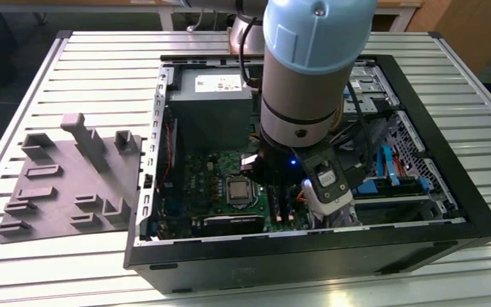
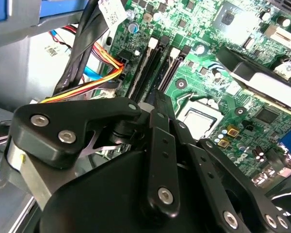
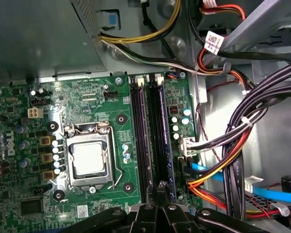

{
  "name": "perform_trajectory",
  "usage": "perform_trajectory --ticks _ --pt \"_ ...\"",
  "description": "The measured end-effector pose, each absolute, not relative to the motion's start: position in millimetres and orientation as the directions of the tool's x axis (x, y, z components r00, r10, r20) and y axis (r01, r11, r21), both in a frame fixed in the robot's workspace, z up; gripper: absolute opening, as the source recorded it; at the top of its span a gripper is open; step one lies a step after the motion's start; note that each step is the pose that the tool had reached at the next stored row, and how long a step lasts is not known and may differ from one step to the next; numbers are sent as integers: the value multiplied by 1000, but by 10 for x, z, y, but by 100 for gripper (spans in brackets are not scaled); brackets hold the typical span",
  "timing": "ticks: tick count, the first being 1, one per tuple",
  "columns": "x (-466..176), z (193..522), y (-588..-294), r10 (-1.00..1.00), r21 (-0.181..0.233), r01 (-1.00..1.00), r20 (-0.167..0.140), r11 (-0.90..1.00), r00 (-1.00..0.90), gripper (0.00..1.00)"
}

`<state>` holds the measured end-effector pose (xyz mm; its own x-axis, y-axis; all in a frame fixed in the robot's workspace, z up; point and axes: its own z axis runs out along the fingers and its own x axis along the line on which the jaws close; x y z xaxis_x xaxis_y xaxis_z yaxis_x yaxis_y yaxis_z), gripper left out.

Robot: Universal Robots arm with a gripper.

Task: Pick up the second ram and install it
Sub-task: 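Press down the second ram until it locks into place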

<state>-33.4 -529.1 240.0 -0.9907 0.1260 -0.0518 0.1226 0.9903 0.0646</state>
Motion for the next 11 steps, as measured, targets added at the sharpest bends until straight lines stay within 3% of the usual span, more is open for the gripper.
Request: perform_trajectory --ticks 11 --pt "-335 2400 -5175 126 65 123 -52 990 -991 11"
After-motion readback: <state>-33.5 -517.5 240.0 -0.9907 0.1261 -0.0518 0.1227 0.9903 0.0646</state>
